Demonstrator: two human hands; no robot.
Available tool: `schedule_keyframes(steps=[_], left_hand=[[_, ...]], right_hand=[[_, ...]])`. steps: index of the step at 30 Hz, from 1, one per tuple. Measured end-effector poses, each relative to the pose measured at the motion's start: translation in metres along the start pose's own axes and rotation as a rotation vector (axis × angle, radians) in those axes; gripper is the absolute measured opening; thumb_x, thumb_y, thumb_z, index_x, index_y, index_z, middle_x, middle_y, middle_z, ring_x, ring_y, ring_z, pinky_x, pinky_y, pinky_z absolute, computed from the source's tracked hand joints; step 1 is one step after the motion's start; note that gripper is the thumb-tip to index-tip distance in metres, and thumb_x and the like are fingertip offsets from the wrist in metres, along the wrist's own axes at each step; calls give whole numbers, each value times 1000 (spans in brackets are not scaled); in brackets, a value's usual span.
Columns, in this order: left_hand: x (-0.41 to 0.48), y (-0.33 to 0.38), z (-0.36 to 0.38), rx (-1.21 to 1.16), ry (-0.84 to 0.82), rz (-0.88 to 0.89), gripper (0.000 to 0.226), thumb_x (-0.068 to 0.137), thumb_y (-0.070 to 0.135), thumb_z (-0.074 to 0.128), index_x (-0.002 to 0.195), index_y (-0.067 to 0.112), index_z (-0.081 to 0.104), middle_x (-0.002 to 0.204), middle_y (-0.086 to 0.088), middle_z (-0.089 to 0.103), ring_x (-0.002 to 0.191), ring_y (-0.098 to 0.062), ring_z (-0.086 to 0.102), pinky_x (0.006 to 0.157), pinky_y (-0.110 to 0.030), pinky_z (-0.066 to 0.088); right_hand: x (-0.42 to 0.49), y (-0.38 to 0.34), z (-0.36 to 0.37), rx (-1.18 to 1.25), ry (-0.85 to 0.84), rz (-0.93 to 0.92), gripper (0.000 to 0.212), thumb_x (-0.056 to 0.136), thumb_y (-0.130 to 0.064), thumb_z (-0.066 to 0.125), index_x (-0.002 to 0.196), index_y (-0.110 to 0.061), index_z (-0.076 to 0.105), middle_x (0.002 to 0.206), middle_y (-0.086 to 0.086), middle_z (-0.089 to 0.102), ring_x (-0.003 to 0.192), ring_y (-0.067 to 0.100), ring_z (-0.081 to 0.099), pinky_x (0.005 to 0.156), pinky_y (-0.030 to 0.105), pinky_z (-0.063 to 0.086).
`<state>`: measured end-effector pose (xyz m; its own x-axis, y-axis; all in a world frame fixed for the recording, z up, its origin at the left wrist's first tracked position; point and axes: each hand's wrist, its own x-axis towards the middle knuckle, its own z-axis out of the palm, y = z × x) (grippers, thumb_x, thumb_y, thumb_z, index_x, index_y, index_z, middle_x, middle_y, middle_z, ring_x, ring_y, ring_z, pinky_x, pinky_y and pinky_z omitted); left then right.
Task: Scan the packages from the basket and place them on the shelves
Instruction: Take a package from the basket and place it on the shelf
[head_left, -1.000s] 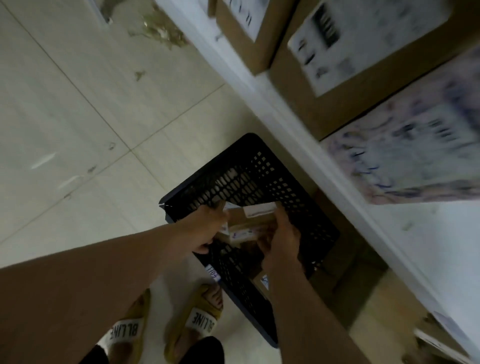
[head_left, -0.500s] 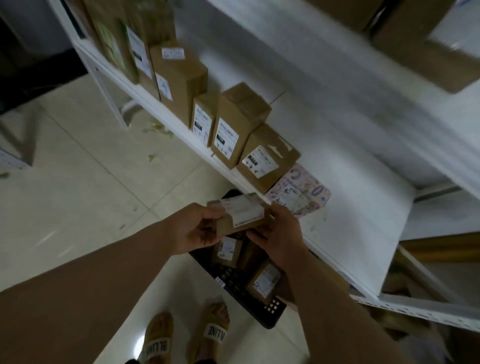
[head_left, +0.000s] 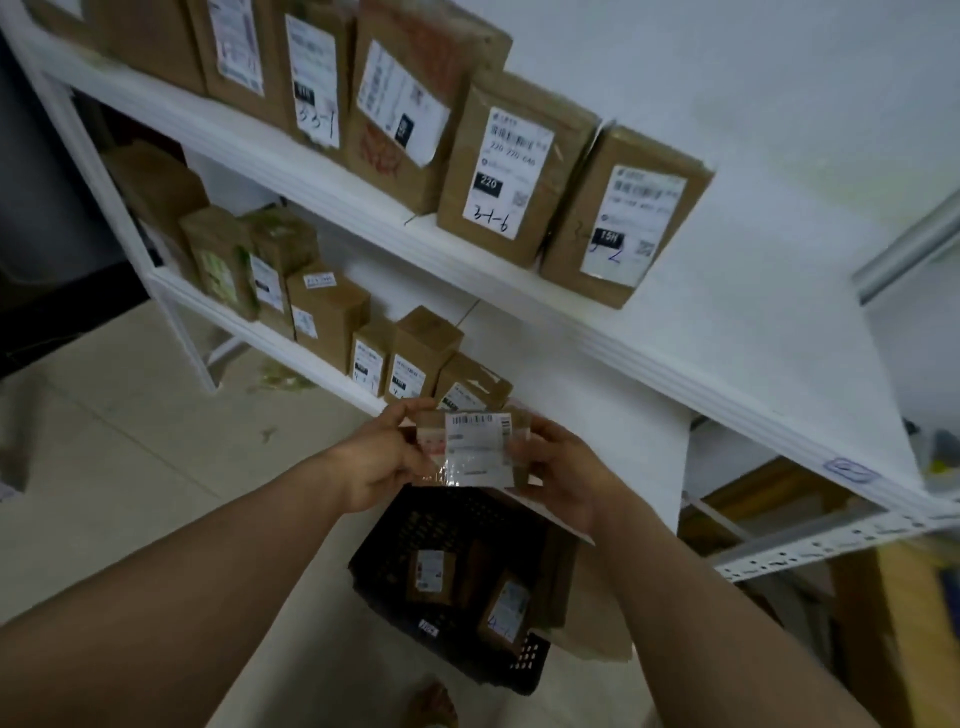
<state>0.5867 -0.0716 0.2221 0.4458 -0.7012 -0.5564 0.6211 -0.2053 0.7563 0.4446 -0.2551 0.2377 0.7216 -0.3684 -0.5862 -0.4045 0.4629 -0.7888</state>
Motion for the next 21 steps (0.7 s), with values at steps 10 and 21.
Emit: schedule_keyframes(steps=[10, 21], left_hand=[[-14, 4, 53, 293, -144, -9, 47, 79, 6, 79, 120, 22, 64, 92, 1, 75, 87, -19, 66, 82, -38, 47], [-22, -14, 165, 596, -303, -21, 32, 86, 12, 76, 117, 10, 69, 108, -8, 76, 108, -28, 69, 98, -49, 55]], right_hand=[[-71, -17, -36, -119, 109, -165, 41, 85, 4, 69, 122, -14, 68, 111, 13, 73, 107, 34, 66, 104, 55, 47], [-127, -20, -118, -237, 204, -226, 32, 93, -38, 70, 119, -20, 69, 100, 7, 71, 91, 20, 64, 78, 34, 48]])
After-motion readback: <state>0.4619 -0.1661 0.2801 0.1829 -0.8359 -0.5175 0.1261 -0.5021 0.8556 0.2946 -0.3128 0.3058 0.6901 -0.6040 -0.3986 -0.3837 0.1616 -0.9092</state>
